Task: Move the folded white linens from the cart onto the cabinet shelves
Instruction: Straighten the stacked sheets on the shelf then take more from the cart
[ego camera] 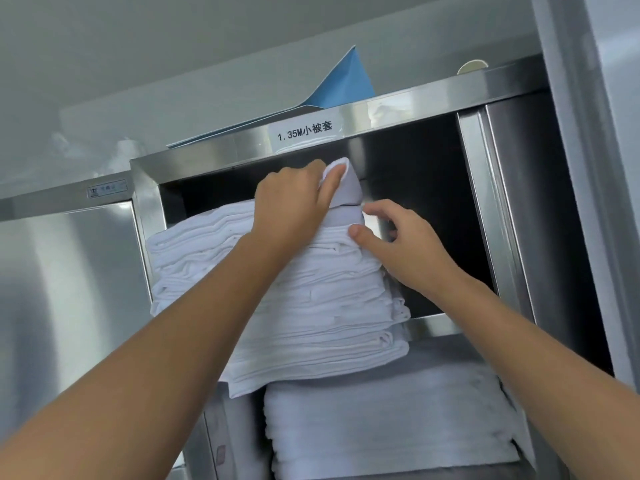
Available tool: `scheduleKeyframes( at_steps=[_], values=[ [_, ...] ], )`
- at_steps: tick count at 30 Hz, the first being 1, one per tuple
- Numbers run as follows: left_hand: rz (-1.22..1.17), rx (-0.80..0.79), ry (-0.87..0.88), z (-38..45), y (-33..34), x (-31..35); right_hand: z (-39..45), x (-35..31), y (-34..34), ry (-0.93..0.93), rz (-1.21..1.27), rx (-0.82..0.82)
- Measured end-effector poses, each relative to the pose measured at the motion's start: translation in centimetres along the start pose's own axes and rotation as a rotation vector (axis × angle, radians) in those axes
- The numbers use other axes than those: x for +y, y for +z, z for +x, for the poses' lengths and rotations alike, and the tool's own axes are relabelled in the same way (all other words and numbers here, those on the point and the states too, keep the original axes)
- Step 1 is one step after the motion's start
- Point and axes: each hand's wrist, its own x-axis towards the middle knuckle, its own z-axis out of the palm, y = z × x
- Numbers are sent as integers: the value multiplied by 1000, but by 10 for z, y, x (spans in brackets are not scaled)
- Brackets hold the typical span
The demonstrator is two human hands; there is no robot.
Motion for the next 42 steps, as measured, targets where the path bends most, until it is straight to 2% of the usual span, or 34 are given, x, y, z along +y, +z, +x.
scheduleKeyframes(
  at_steps=[2,8,12,16,20,22,25,27,29,33,35,39,42],
  values=[
    [15,23,33,3,3,-1,1,2,2,-41,20,-30],
    [-85,-100,102,6,-3,-10,5,9,8,-94,73,-54],
    [28,-172,182,4,-6,-9,5,14,15,-152,78,-62],
    [95,-231,71,1,-7,-10,4,21,21,-132,125,-72],
    [79,-366,-73,1,-23,-24,7,18,16,-149,62,-71],
    [69,-380,-149,0,-33,-36,18,9,12,-41,209,-26],
    [49,-322,-205,-5,-42,-50,51,-16,-1,327,418,33],
    [62,-277,-145,-15,-40,-51,71,-25,-8,565,579,-59],
    [71,-224,-79,-26,-36,-51,85,-29,-11,692,729,-144],
    [39,-136,-43,-37,-25,-54,101,-25,-9,791,929,-134],
    [45,-124,-35,-39,-22,-56,106,-24,-5,802,948,-124],
    [11,-98,5,-38,-26,-58,114,-26,9,746,699,-181],
    [-6,-190,12,-30,-38,-63,114,-23,13,712,638,-224]
  ],
)
